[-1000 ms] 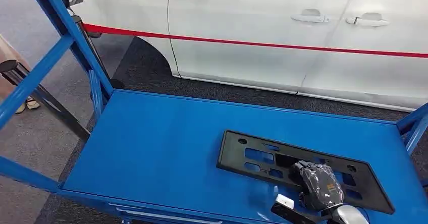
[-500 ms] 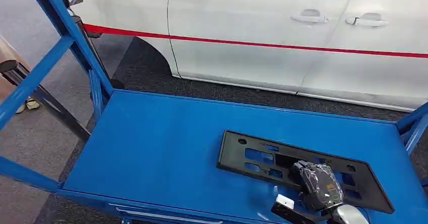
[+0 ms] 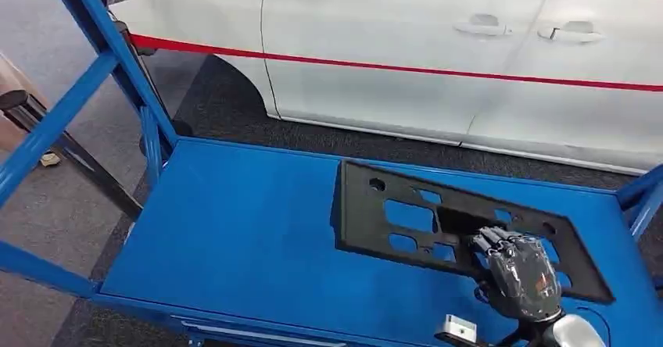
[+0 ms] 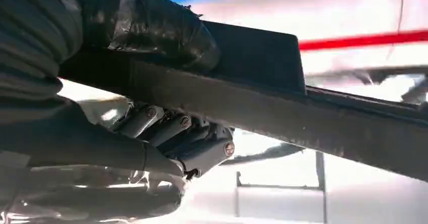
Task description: Take the parts from the cabinet and place them on the table.
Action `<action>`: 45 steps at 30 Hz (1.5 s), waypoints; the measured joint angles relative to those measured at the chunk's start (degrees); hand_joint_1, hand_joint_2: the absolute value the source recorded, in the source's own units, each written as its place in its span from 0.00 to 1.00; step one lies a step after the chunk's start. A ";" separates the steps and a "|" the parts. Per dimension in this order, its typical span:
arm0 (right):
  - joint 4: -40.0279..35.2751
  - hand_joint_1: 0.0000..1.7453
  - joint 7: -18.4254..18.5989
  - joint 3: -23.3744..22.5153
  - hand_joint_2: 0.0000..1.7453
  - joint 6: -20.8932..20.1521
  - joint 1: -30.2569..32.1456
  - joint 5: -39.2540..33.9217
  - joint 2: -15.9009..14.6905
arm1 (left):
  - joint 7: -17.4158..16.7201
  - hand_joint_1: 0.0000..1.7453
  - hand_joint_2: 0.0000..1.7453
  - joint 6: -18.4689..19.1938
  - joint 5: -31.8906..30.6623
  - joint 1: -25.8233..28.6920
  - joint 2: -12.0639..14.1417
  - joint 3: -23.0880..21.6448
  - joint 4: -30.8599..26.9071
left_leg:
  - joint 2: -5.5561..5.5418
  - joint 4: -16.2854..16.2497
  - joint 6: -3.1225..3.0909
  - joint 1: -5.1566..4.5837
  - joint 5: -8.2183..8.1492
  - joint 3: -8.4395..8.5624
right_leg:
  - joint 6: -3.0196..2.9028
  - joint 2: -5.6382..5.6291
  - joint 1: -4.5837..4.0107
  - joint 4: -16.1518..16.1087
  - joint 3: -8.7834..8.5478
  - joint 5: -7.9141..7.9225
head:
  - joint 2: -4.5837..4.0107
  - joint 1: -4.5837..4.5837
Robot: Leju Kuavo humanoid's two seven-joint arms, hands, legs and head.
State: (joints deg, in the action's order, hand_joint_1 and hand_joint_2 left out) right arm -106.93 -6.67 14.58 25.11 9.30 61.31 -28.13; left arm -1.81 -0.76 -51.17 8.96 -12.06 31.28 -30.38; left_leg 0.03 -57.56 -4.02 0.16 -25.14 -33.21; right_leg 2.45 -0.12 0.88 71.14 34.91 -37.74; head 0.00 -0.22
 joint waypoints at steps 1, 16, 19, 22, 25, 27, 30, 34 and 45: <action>-0.46 1.00 -0.09 -0.07 1.00 0.00 0.27 0.39 -0.20 | 0.15 0.00 1.00 -0.02 -0.09 -0.18 0.02 0.17 0.57 | 0.01 -0.09 0.05 0.03 0.03 -0.15 | 0.26 0.00 0.30 2.91 1.33 -0.58 | 0.00 0.00; -2.75 1.00 0.11 -0.11 1.00 0.68 1.17 2.86 -2.93 | 1.31 0.00 1.00 -0.39 -1.73 -1.27 0.37 1.73 3.54 | -0.24 -17.30 4.20 0.73 -11.10 -7.21 | -3.02 0.11 0.14 -12.58 -1.78 11.19 | 0.00 0.11; -2.77 1.00 0.46 -0.02 1.00 0.63 1.17 2.69 -3.41 | 1.24 0.00 1.00 0.37 -2.23 -1.21 0.37 1.97 3.52 | -0.24 -15.10 3.43 0.52 -8.13 -3.27 | -3.12 0.17 -0.60 -12.21 0.29 12.47 | 0.00 0.11; -2.95 1.00 0.50 -0.02 1.00 0.57 1.17 2.19 -3.87 | 0.87 0.00 1.00 1.20 -2.47 -1.20 0.48 2.10 2.91 | -0.16 -0.56 1.28 -0.42 -6.97 6.63 | -2.73 0.16 -1.17 -11.93 1.51 13.69 | 0.00 0.09; -3.28 1.00 0.53 0.00 1.00 0.52 0.92 1.57 -4.31 | 0.65 0.00 1.00 1.57 -2.71 -1.13 0.42 2.32 2.49 | -0.09 0.05 1.49 -0.70 -5.73 6.18 | -1.63 0.36 -0.52 -12.31 1.47 14.97 | 0.00 0.09; -3.39 1.00 0.48 0.02 1.00 0.48 0.90 1.35 -4.70 | 0.39 0.00 1.00 2.06 -2.91 -0.82 0.17 2.45 2.25 | 0.20 1.37 0.71 -0.10 -3.95 5.76 | -0.93 0.17 -0.41 -12.25 1.66 14.91 | 0.00 0.07; -3.43 1.00 0.33 0.02 1.00 0.35 0.87 0.52 -5.07 | 0.20 0.00 1.00 2.62 -3.19 -0.35 0.09 2.62 1.09 | 0.54 1.60 -0.09 -0.14 -1.96 3.50 | -0.18 0.08 -0.06 -3.67 4.25 5.02 | 0.00 -0.04; -3.45 1.00 0.24 0.04 1.00 0.28 0.87 0.41 -5.11 | 0.11 0.00 1.00 3.21 -3.45 -0.09 -0.22 2.88 0.43 | 0.57 0.75 0.45 0.00 0.28 -0.05 | 0.82 0.11 0.59 2.41 2.62 5.84 | 0.00 0.00; -4.04 1.00 -0.02 0.09 1.00 0.15 0.48 -0.44 -5.51 | -0.33 0.00 1.00 3.82 -4.04 0.63 -0.59 3.32 -1.05 | 0.17 -8.83 3.86 0.25 -7.02 -5.62 | -2.95 0.33 0.49 -14.22 -4.85 9.92 | 0.00 0.02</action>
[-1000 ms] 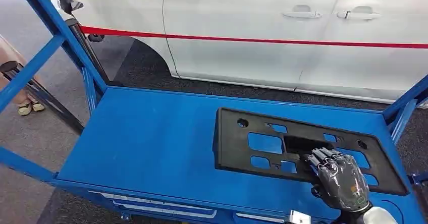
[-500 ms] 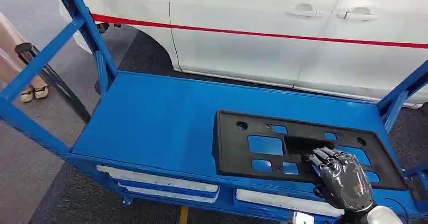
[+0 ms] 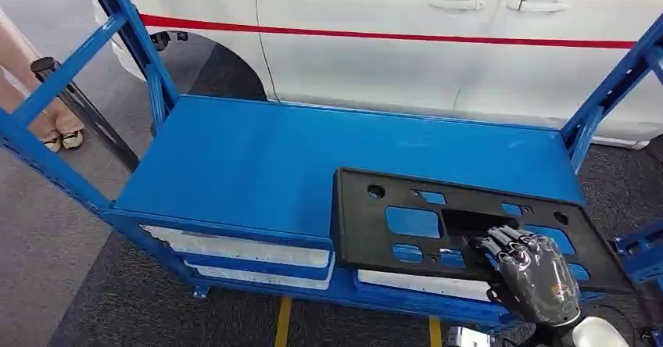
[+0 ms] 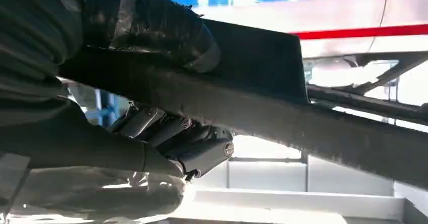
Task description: Take the parts from the cabinet and place them on the table.
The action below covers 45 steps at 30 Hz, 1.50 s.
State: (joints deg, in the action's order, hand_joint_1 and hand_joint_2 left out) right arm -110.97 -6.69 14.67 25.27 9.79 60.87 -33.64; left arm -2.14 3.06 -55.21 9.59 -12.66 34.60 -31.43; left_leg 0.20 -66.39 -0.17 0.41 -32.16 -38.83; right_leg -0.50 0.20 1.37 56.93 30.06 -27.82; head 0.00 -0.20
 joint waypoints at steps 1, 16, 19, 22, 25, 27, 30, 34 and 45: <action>-0.09 1.00 -0.07 0.00 1.00 0.00 0.01 -0.18 0.00 | -0.07 0.00 1.00 0.15 -0.06 0.11 0.00 0.09 -0.24 | 0.02 -4.41 0.19 0.04 -2.74 -0.90 | -0.01 0.01 -0.12 0.08 0.84 0.64 | 0.00 0.00; -2.36 1.00 -1.36 -0.04 1.00 -0.04 0.82 -1.70 -0.26 | -0.20 0.00 1.00 2.71 -2.75 0.62 -1.07 2.62 -3.85 | 0.52 9.96 -3.58 -0.41 4.63 9.17 | 3.30 -0.12 -0.09 11.64 9.54 -5.96 | 0.00 -0.15; -2.36 1.00 -1.31 -0.04 1.00 -0.24 0.83 -2.19 -0.26 | -0.13 0.00 1.00 3.08 -3.26 0.66 -1.42 3.15 -4.20 | 0.56 9.34 -3.47 -0.59 6.68 6.12 | 3.55 -0.13 -0.09 18.72 9.12 -5.53 | 0.00 -0.09; -2.36 1.00 -1.29 -0.09 1.00 -0.50 0.68 -2.43 -0.26 | -0.11 0.00 1.00 3.52 -3.76 0.76 -1.71 3.58 -4.64 | 0.51 8.23 -3.06 -0.59 8.06 3.44 | 3.12 -0.13 -0.12 8.29 0.16 -0.62 | 0.00 -0.09; -2.54 1.00 -1.27 -0.22 1.00 -0.77 0.41 -2.56 -0.28 | -0.11 0.00 1.00 3.76 -4.22 0.93 -2.03 3.93 -5.33 | 0.43 7.91 -2.06 -0.82 9.41 2.86 | 2.05 -0.18 -0.81 -0.27 -4.50 -3.81 | 0.00 -0.06; -2.56 1.00 -1.20 -0.28 1.00 -0.83 0.19 -2.73 -0.39 | -0.09 0.00 1.00 4.05 -4.28 0.97 -2.14 4.17 -5.60 | 0.41 8.19 -1.33 -0.68 10.48 2.61 | 1.17 -0.17 -1.04 -0.21 -3.85 -3.06 | 0.00 -0.17; -2.54 1.00 -1.18 -0.29 1.00 -0.87 0.16 -2.84 -0.39 | -0.15 0.00 1.00 4.24 -4.57 1.23 -2.27 4.81 -6.12 | 0.14 3.44 -0.45 -0.46 3.13 0.49 | -0.38 0.23 -0.39 -0.60 -1.52 -0.65 | 0.00 -0.04; -2.54 1.00 -1.14 -0.31 1.00 -0.90 0.33 -2.86 -0.37 | -0.15 0.00 1.00 4.39 -4.76 1.33 -2.36 5.05 -6.58 | 0.16 -9.76 0.21 -0.16 -2.20 -0.85 | -0.18 0.29 -0.52 0.22 2.62 2.01 | 0.00 -0.07; -2.65 1.00 -1.16 -0.63 1.00 -1.14 0.58 -3.19 -0.37 | -0.31 0.00 1.00 5.58 -5.62 1.54 -2.99 6.40 -8.68 | 0.44 9.79 -3.25 -0.41 3.04 11.06 | 2.93 0.00 -0.06 5.12 8.64 0.59 | 0.00 -0.31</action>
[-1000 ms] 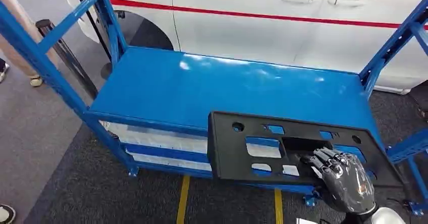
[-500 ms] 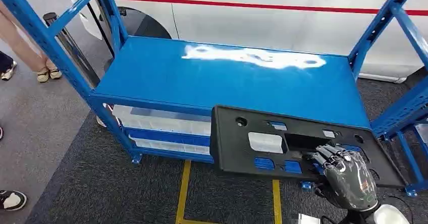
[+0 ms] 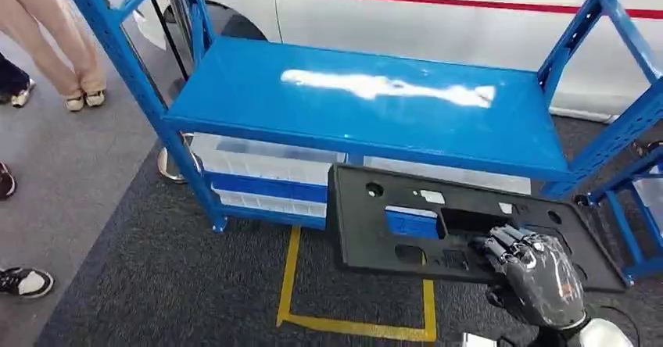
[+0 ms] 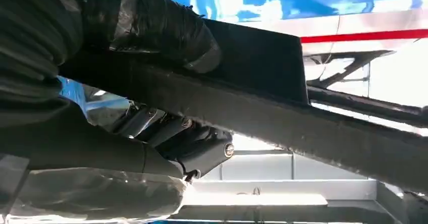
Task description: Take the parts from the cabinet and place them on the table.
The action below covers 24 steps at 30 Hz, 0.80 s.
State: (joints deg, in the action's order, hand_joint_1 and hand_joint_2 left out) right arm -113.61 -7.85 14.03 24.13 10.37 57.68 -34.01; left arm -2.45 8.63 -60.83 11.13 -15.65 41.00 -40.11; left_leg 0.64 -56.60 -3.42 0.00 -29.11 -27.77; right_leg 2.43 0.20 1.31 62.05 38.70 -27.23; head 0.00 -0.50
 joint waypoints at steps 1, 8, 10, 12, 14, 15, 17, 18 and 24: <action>0.00 1.00 0.02 0.00 1.00 -0.13 -0.02 0.00 0.02 | 0.00 0.00 1.00 0.11 -0.04 0.10 -0.02 0.11 -0.13 | 0.06 -0.02 -0.15 -0.05 0.73 -0.93 | 0.22 -0.03 0.00 3.53 0.77 -3.76 | 0.00 0.02; 0.09 1.00 0.04 0.02 1.00 -0.22 -0.35 -0.20 0.11 | 0.00 0.00 1.00 0.59 -0.44 0.33 -0.33 0.79 -0.72 | 0.08 -1.75 0.27 -0.36 5.11 -7.73 | -0.24 -0.06 -0.09 2.14 -9.16 -1.16 | 0.00 0.02; 0.07 1.00 0.04 -0.04 1.00 -0.22 -0.71 -0.22 0.11 | 0.02 0.00 1.00 0.68 -0.48 0.44 -0.50 0.83 -0.94 | 0.01 -2.02 0.96 -0.57 5.92 -8.22 | -0.89 -0.05 -0.63 -5.31 -13.38 -4.65 | 0.00 0.11; 0.07 1.00 0.04 -0.04 1.00 -0.37 -0.98 -0.33 0.11 | 0.02 0.00 1.00 0.98 -0.55 0.49 -0.63 1.12 -1.25 | 0.04 -1.53 1.69 -0.31 7.18 -8.30 | -1.69 -0.07 -1.05 -4.98 -12.42 -3.93 | 0.00 0.07; 0.11 1.00 0.04 0.07 1.00 -0.81 -1.31 -0.37 0.24 | 0.00 0.00 1.00 1.40 -0.70 0.82 -0.68 1.49 -1.73 | -0.24 -2.11 2.42 -0.29 6.57 -8.87 | -2.66 0.38 -0.33 -5.70 -11.40 -2.16 | 0.00 -0.02; 0.13 1.00 0.04 0.11 1.00 -1.12 -1.55 -0.39 0.26 | 0.00 0.00 1.00 1.57 -0.72 0.91 -0.68 1.55 -2.03 | -0.35 -3.89 2.71 -0.31 3.06 -9.69 | -3.29 0.35 -0.37 -5.70 -10.44 -1.42 | 0.00 0.00; 0.13 1.00 0.04 0.28 1.00 -1.31 -1.76 -0.42 0.44 | -0.02 0.00 1.00 2.10 -0.87 1.08 -0.77 1.73 -2.36 | -0.36 -11.22 3.27 -0.03 -4.31 -11.37 | -3.55 0.38 -0.39 -5.53 -8.56 0.01 | 0.00 0.00; 0.13 1.00 0.04 0.37 1.00 -1.40 -1.94 -0.44 0.44 | -0.02 0.00 1.00 2.14 -0.87 1.10 -0.77 1.79 -2.71 | -0.35 -15.49 3.54 0.09 -6.38 -12.04 | -3.51 0.40 -0.43 -5.35 -7.48 0.76 | 0.00 0.04; 0.13 1.00 0.13 0.50 1.00 -1.92 -2.82 -0.68 0.87 | -0.04 0.00 1.00 3.13 -1.22 1.11 -0.94 2.10 -4.31 | -0.45 -4.43 3.35 0.42 -1.62 0.95 | -2.39 0.49 -0.49 -2.81 -1.29 4.08 | 0.00 0.07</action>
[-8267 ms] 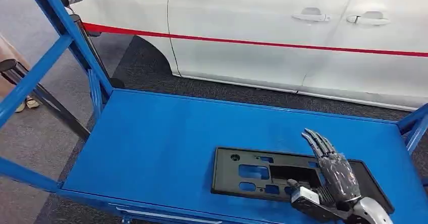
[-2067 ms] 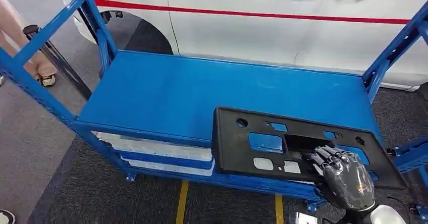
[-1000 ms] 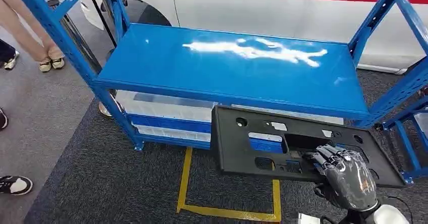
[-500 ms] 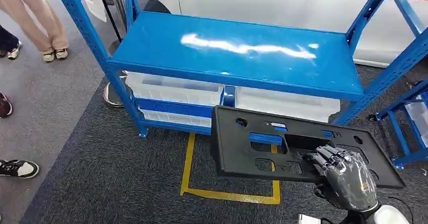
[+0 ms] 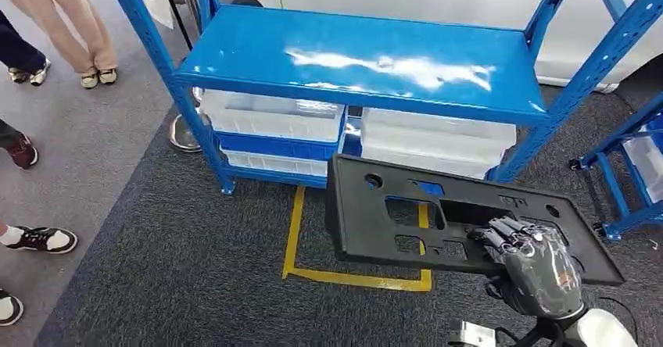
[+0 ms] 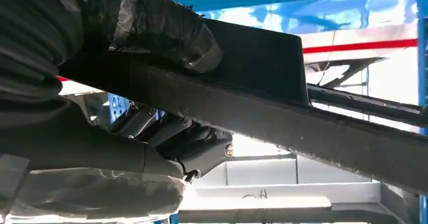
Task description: Take the parts from the cabinet and place them on the table.
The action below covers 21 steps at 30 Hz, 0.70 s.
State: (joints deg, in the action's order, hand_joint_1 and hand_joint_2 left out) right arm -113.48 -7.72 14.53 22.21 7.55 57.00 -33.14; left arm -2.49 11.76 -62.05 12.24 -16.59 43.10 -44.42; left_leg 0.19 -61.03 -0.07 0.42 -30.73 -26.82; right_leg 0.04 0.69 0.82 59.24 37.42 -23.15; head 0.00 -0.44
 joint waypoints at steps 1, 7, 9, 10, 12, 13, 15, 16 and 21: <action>0.00 1.00 0.13 0.02 1.00 -0.07 -0.31 -0.04 0.02 | 0.00 0.00 1.00 0.04 -0.26 0.03 -0.04 0.11 -0.42 | -0.15 4.49 -0.27 -0.25 -1.55 2.40 | 0.32 0.02 -0.09 0.45 0.38 0.48 | 0.00 -0.11; 0.37 1.00 0.33 0.15 1.00 -0.44 -1.23 -0.33 0.11 | -0.07 0.00 1.00 0.66 -0.59 0.17 -0.59 1.09 -1.07 | 0.38 4.89 -3.41 -0.37 2.25 -1.25 | 2.17 -0.31 0.53 3.30 2.11 -4.22 | 0.00 -0.11; 0.66 1.00 0.33 0.15 1.00 -0.46 -1.59 -0.39 0.11 | -0.07 0.00 1.00 0.85 -0.92 0.21 -0.79 1.22 -1.11 | 0.49 4.78 -3.54 -0.61 3.70 -2.95 | 2.53 -0.36 0.53 11.60 3.70 -10.45 | 0.00 -0.13; 0.81 1.00 0.35 0.15 1.00 -0.46 -1.64 -0.39 0.13 | -0.07 0.00 1.00 0.85 -0.92 0.18 -0.81 1.29 -1.13 | 0.49 4.57 -3.54 -0.72 4.42 -4.04 | 2.61 -0.37 0.52 15.02 4.03 -11.40 | 0.00 -0.15; 1.07 1.00 0.33 0.24 1.00 -0.50 -1.72 -0.39 0.15 | -0.07 0.00 1.00 0.85 -0.94 0.19 -0.98 1.57 -1.16 | 0.47 3.93 -3.37 -0.81 5.68 -6.43 | 2.49 -0.41 0.46 16.00 1.79 -8.06 | 0.00 -0.13; 1.11 1.00 0.33 0.24 1.00 -0.50 -1.80 -0.39 0.17 | -0.07 0.00 1.00 0.87 -0.98 0.21 -1.07 1.64 -1.16 | 0.47 3.53 -3.26 -0.83 6.19 -7.45 | 2.31 -0.42 0.43 13.04 -0.98 -5.80 | 0.00 -0.13; 1.11 1.00 0.33 0.24 1.00 -0.50 -2.23 -0.42 0.17 | -0.04 0.00 1.00 0.92 -1.05 0.18 -1.24 1.86 -1.20 | 0.46 2.81 -2.91 -0.82 7.10 -8.95 | 1.52 -0.46 0.23 2.66 -8.56 -6.02 | 0.00 -0.13; 1.11 1.00 0.33 0.26 1.00 -0.50 -2.49 -0.42 0.17 | -0.04 0.00 1.00 0.92 -1.14 0.16 -1.38 1.97 -1.29 | 0.44 2.64 -2.54 -1.03 7.48 -9.40 | 1.22 -0.47 -0.32 -1.61 -11.04 -7.90 | 0.00 -0.13; 1.31 1.00 0.35 0.44 1.00 -0.76 -3.19 -0.85 0.28 | -0.06 0.00 1.00 1.01 -1.20 0.29 -1.64 2.45 -1.55 | 0.00 2.56 -0.77 -0.87 7.88 -10.24 | -0.42 0.14 0.00 -3.23 -9.61 -5.66 | 0.00 -0.07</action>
State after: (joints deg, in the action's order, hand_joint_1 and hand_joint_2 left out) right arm -112.17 -7.37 14.97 21.44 4.35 56.15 -32.85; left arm -2.56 12.76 -63.25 12.53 -18.23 45.55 -45.97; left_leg 0.19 -58.47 -0.85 -0.46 -22.86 -37.06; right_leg -0.37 0.83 0.82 56.01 27.81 -28.81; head 0.00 -0.50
